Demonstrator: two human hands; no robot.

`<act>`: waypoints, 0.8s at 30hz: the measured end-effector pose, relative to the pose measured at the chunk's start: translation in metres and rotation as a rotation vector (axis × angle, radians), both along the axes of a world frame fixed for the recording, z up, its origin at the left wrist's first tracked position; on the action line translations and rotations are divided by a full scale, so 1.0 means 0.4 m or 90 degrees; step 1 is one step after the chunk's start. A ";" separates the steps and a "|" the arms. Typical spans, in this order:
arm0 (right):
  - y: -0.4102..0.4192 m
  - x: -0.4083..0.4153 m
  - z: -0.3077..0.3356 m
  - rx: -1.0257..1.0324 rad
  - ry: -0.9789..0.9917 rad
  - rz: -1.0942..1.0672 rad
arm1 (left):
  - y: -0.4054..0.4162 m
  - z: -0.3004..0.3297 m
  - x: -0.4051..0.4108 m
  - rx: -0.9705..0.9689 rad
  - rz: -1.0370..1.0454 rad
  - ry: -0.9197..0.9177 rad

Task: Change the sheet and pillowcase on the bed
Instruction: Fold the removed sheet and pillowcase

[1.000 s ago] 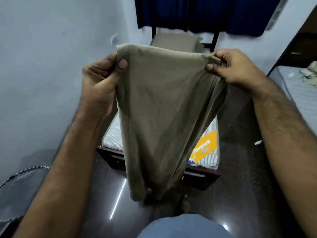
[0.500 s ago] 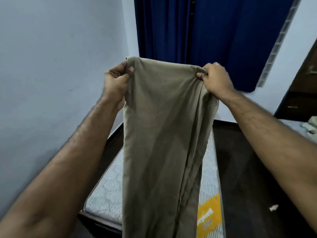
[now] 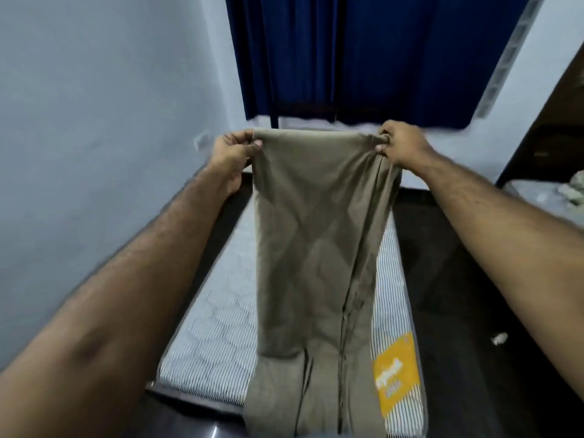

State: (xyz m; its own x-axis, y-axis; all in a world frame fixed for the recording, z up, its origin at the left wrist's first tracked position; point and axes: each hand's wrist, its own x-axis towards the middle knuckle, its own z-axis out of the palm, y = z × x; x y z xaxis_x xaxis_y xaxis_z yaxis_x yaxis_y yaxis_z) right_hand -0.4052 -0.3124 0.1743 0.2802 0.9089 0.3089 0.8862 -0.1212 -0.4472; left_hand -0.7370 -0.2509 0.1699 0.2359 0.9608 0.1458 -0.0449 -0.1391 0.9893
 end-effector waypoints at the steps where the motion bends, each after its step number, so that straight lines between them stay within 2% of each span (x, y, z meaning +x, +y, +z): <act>1: -0.003 -0.002 -0.051 -0.023 0.006 -0.001 | 0.008 -0.054 -0.004 -0.027 -0.003 -0.005; 6: -0.074 -0.024 -0.281 -0.055 -0.002 0.028 | 0.014 -0.290 -0.053 -0.151 0.027 -0.032; 10: -0.198 -0.056 -0.445 -0.089 -0.033 0.128 | -0.054 -0.450 -0.107 -0.209 0.027 -0.021; 12: -0.271 -0.080 -0.494 -0.156 -0.064 0.193 | -0.118 -0.507 -0.129 -0.227 0.046 -0.030; 17: -0.405 -0.150 -0.602 -0.328 -0.183 0.338 | -0.282 -0.610 -0.171 -0.283 0.111 0.104; 24: -0.560 -0.234 -0.752 -0.483 -0.205 0.392 | -0.465 -0.745 -0.249 -0.305 0.062 0.273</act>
State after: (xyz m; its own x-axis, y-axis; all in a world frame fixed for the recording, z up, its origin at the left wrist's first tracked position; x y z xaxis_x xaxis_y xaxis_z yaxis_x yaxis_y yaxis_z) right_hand -0.4987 -0.5362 -0.1266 -0.2943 0.8544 -0.4283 0.9547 0.2427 -0.1720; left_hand -0.8364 -0.4371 -0.1283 0.0861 0.9162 -0.3915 0.3582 0.3382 0.8702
